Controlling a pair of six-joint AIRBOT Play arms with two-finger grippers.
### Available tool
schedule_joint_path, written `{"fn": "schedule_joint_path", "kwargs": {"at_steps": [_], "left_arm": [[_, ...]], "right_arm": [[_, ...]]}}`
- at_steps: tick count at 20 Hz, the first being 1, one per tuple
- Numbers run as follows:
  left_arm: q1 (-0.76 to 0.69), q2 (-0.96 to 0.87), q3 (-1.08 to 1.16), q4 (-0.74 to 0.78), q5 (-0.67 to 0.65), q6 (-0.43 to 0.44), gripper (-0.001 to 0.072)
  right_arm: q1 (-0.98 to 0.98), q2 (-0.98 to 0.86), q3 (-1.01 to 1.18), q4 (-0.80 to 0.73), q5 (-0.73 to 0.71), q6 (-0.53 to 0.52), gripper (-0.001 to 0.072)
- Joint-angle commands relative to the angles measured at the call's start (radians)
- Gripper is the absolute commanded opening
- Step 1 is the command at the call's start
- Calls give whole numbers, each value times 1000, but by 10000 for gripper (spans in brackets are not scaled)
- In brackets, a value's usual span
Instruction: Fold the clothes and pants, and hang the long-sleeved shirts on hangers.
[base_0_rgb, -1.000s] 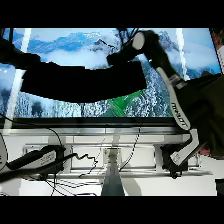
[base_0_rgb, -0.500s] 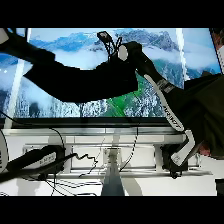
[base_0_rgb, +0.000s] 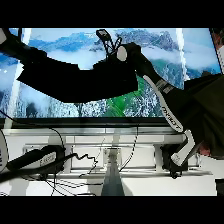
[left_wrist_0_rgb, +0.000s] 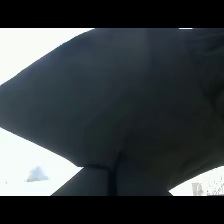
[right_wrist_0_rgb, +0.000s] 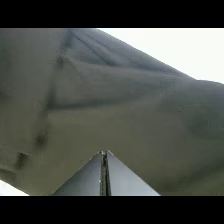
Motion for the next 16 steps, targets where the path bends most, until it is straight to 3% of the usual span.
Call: {"fn": "schedule_joint_path", "kwargs": {"at_steps": [1,3,5,12,14,16], "left_arm": [[10,0,0,-4,-7,-3,10],[10,1,0,-13,-6,9,10],[23,2,0,-116,29,94,10],[154,0,-1,-790,180,132,11],[146,-20,-1,-843,179,128,12],[106,-55,-6,-842,176,128,12]], "right_arm": [[64,-22,-14,47,-209,62,12],[109,-70,-14,47,-338,142,12],[148,-119,-14,47,-446,266,11],[217,-262,-10,58,-641,552,11],[199,-251,-10,41,-601,545,12],[141,-212,-10,-35,-427,513,13]]}}
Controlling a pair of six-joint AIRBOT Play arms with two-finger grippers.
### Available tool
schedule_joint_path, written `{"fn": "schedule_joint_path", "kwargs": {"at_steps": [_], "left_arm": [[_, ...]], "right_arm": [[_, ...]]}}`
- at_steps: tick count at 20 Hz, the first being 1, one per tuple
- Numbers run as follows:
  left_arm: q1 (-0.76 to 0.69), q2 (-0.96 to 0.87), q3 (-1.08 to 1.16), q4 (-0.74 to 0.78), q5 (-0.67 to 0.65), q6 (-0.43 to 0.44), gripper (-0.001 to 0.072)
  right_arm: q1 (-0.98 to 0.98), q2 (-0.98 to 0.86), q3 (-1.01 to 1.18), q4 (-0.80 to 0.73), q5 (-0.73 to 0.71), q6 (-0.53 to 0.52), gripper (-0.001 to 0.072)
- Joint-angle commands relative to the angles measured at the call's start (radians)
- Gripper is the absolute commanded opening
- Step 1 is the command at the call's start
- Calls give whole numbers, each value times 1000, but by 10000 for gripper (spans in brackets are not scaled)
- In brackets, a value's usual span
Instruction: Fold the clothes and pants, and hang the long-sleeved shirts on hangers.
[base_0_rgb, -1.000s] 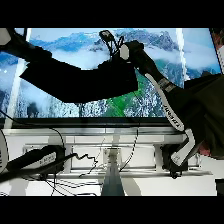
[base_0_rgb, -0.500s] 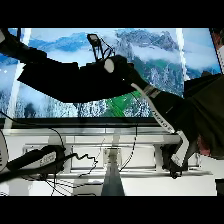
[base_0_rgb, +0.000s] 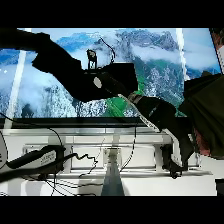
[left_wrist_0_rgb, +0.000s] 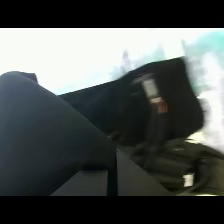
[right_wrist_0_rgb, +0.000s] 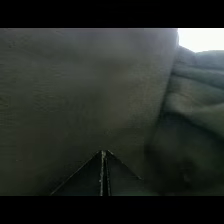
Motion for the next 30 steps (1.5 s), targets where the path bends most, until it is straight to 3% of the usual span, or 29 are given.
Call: {"fn": "schedule_joint_path", "kwargs": {"at_steps": [1,4,7,13,14,15,16,17,20,24,25,26,27,28,29,30], "left_arm": [[-45,-53,-10,-125,14,6,12],[-164,-150,-15,-125,30,6,12],[-321,-278,-15,-126,178,6,12],[-612,-502,-15,-156,631,6,16],[-644,-524,-15,-155,665,7,94],[-668,-537,-15,-154,685,7,313],[-684,-544,-15,-147,701,7,620],[-689,-545,-15,-136,717,8,710],[-642,-522,-14,-132,719,8,710],[-503,-443,-15,-132,678,8,710],[-467,-423,-14,-132,645,8,709],[-433,-408,-15,-132,596,8,702],[-406,-399,-15,-132,548,8,676],[-381,-394,-15,-132,499,8,620],[-357,-393,-14,-132,451,8,574],[-341,-393,-15,-132,411,7,574]], "right_arm": [[-87,48,0,-133,230,-16,13],[-275,167,0,-326,542,-193,13],[-507,307,0,-360,790,-407,13],[-887,507,0,-352,925,-453,13],[-925,513,0,-352,927,-452,13],[-961,512,-2,-352,930,-452,13],[-988,510,-14,-351,929,-453,13],[-1010,507,-35,-351,929,-454,13],[-1051,504,-153,-263,913,-574,12],[-1054,502,-383,167,886,-924,12],[-1039,502,-426,266,868,-966,23],[-1015,502,-456,341,821,-977,225],[-986,502,-472,384,764,-977,598],[-944,502,-476,392,704,-977,707],[-900,502,-475,380,656,-977,707],[-849,502,-476,357,607,-977,707]]}}
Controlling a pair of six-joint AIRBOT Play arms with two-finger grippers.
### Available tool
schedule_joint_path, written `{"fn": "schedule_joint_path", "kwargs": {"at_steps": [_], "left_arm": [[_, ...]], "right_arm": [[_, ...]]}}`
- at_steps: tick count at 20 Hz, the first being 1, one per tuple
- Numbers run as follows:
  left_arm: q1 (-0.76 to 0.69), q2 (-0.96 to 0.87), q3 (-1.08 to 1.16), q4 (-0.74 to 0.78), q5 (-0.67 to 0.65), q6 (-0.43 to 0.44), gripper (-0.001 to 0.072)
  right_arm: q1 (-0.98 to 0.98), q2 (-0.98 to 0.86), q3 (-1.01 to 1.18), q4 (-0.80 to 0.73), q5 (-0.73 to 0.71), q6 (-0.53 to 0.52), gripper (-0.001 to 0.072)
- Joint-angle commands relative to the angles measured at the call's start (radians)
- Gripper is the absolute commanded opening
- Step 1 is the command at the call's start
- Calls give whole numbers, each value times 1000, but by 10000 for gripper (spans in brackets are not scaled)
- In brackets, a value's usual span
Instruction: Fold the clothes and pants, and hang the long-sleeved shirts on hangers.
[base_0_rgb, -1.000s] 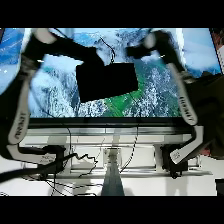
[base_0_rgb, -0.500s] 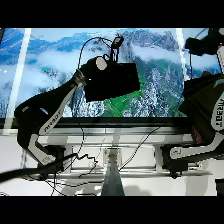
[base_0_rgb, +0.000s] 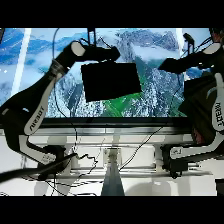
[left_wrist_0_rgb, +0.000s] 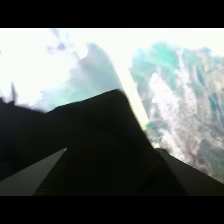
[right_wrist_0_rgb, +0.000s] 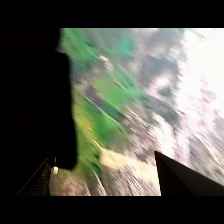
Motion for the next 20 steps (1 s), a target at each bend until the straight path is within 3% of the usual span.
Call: {"fn": "schedule_joint_path", "kwargs": {"at_steps": [1,6,11,13,17,20], "left_arm": [[78,16,0,0,-166,0,574],[84,16,0,-1,-220,0,574],[82,16,0,-1,-220,0,574],[82,16,0,-2,-224,0,573],[82,16,0,-1,-224,0,573],[82,16,0,-1,-224,0,558]], "right_arm": [[145,0,-38,53,-182,-58,707],[357,0,-39,-271,-182,-57,706],[449,-26,-38,-310,-246,-42,691],[457,-71,-36,-343,-313,47,690],[435,-150,48,-408,-449,342,690],[370,-212,163,-373,-351,471,690]]}}
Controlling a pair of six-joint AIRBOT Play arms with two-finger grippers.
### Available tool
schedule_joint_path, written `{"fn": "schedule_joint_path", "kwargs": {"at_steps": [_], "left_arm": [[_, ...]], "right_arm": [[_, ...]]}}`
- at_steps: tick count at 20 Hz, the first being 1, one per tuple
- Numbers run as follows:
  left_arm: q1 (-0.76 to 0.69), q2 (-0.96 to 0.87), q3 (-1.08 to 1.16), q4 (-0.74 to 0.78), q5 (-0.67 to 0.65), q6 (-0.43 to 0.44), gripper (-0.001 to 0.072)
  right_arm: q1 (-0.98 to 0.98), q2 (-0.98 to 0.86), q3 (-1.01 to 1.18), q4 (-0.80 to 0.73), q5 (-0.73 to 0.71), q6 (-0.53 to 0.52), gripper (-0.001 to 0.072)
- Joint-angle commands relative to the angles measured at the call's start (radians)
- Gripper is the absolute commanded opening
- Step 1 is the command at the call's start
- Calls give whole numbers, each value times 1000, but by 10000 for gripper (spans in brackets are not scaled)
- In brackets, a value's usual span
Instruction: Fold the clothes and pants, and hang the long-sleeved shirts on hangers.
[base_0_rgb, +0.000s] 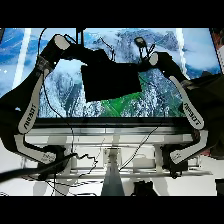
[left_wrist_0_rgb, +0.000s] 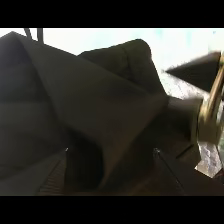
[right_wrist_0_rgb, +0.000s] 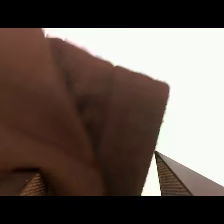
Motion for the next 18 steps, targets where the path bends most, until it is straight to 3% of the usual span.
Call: {"fn": "schedule_joint_path", "kwargs": {"at_steps": [1,2,6,11,12,13,14,15,18], "left_arm": [[1,0,0,0,-1,0,517],[1,0,0,0,-2,0,478],[1,0,0,0,-8,1,477],[2,0,0,0,-12,1,477],[2,1,0,0,-14,0,477],[3,1,0,0,-20,1,478],[4,3,0,0,-27,1,478],[6,9,0,1,-31,1,468],[23,64,0,1,-31,50,381]], "right_arm": [[-73,-84,113,69,122,176,689],[-104,-113,130,149,211,174,689],[-192,-213,134,480,492,64,688],[-142,-280,134,753,489,-77,680],[-117,-283,134,770,460,-127,585],[-92,-283,135,771,410,-171,437],[-72,-281,141,770,366,-180,211],[-64,-277,154,776,352,-180,36],[-80,-214,200,744,346,-177,14]]}}
